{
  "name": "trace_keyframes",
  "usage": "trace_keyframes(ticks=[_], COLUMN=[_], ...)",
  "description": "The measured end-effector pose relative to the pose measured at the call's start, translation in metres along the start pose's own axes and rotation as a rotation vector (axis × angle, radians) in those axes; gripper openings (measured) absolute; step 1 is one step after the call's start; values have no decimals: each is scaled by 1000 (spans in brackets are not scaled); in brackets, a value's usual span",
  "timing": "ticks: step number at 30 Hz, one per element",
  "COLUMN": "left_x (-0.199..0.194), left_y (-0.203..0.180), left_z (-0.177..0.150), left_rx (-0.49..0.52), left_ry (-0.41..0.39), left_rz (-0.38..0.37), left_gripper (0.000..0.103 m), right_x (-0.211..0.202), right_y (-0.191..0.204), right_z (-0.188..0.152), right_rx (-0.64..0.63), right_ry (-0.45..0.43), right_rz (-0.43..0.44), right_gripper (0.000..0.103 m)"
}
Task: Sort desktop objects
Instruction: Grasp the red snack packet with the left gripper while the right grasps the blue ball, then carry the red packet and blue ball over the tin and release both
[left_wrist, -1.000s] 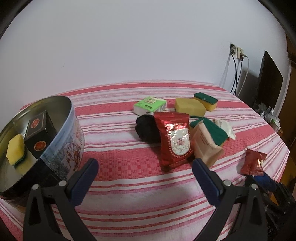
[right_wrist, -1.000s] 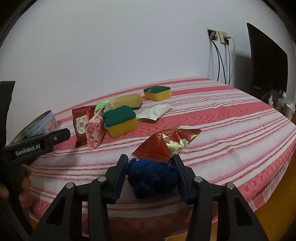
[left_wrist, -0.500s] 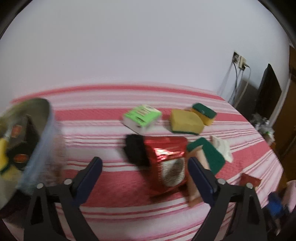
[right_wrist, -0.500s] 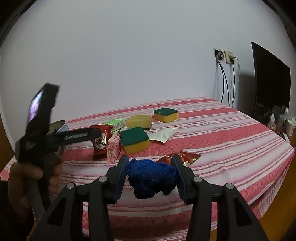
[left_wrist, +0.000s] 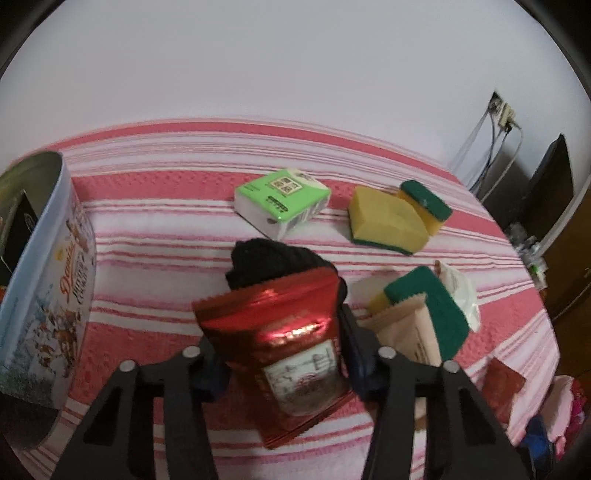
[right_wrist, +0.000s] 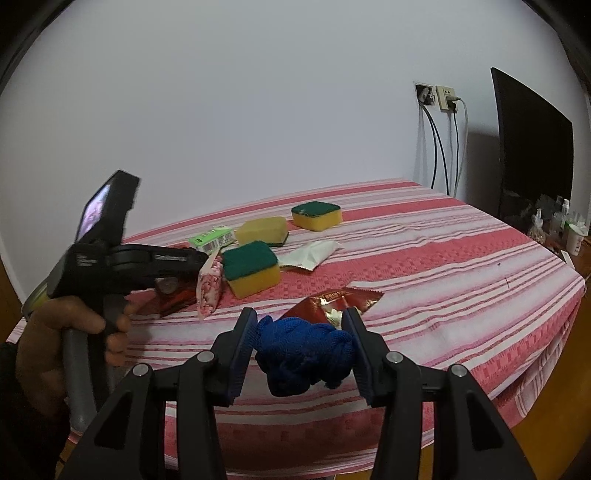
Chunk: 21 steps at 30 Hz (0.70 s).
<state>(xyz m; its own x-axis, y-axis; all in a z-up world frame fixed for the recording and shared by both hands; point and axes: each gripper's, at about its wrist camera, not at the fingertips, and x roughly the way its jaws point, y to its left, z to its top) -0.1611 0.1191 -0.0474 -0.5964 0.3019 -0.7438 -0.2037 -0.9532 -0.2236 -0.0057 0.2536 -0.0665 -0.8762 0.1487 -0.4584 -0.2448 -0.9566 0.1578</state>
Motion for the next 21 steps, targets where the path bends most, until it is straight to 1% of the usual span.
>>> trace_keyframes(ticks=[2, 4, 9, 14, 21], left_x=[-4, -10, -34, -52, -74], left_y=[4, 9, 15, 20, 39], left_z=[-3, -8, -18, -19, -24], left_rx=[-4, -12, 12, 37, 12], left_ry=[1, -10, -66, -110, -148], left_rz=[-27, -56, -42, -26, -15], left_gripper=[35, 35, 35, 35, 35], right_x=[1, 0, -4, -8, -13], right_y=[-1, -1, 8, 22, 55], right_z=[0, 0, 2, 8, 22], right_rx=[10, 10, 0, -23, -69], right_ry=[1, 2, -4, -20, -64], right_rz=[-5, -8, -11, 7, 55], right_gripper=[50, 50, 51, 51, 51])
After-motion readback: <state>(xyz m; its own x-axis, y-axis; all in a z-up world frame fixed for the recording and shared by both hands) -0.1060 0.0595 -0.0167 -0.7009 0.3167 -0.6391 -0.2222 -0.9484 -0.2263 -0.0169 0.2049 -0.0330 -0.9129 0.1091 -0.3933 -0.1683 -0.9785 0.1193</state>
